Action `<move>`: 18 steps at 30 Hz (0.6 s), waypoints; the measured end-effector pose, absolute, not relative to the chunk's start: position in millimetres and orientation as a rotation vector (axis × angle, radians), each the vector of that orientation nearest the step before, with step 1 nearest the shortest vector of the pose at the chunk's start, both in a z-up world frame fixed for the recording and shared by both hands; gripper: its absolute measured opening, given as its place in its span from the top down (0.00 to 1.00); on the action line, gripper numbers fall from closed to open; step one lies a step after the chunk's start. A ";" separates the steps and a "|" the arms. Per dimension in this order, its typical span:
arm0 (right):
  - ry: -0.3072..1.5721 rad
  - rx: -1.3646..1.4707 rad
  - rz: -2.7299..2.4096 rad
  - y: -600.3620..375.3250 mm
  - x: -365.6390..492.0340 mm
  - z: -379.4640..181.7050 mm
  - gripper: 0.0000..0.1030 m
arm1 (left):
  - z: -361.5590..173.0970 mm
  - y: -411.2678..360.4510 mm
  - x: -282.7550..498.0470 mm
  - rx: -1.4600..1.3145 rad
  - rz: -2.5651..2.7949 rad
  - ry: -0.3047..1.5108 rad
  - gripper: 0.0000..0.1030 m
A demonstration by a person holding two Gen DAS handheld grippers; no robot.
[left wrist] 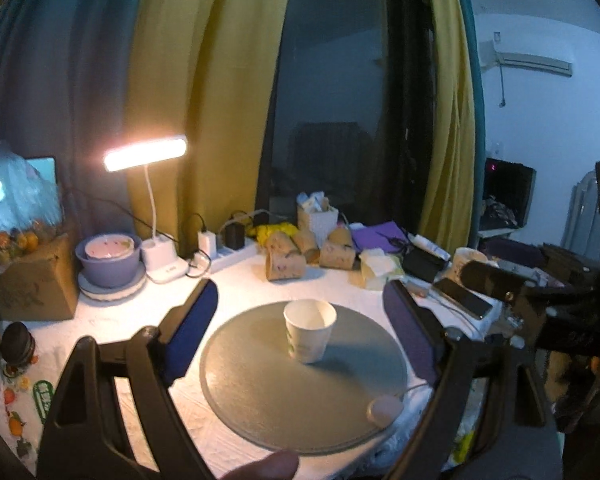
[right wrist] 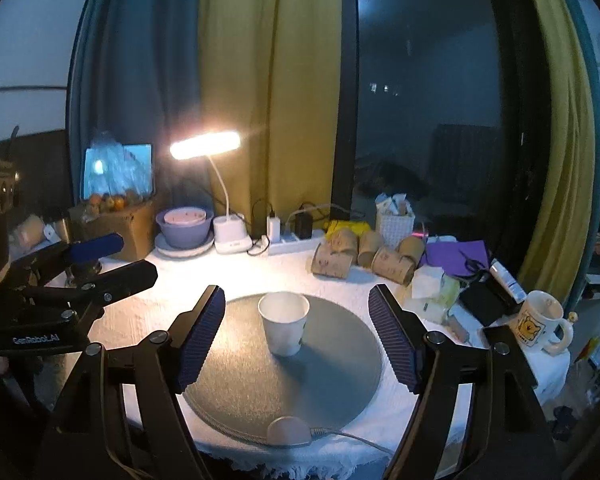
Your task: Flip cup upright
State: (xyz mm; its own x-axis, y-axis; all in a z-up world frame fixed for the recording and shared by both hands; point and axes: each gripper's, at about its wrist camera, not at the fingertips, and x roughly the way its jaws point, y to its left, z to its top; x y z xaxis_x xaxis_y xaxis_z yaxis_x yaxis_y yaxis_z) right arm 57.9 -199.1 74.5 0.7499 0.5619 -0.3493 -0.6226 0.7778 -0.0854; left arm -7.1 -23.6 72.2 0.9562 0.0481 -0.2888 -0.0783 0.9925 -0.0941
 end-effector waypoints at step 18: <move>0.291 -0.145 0.675 -194.8 47.9 85.3 0.25 | 84.4 -14.6 -31.4 -0.077 0.112 0.218 0.17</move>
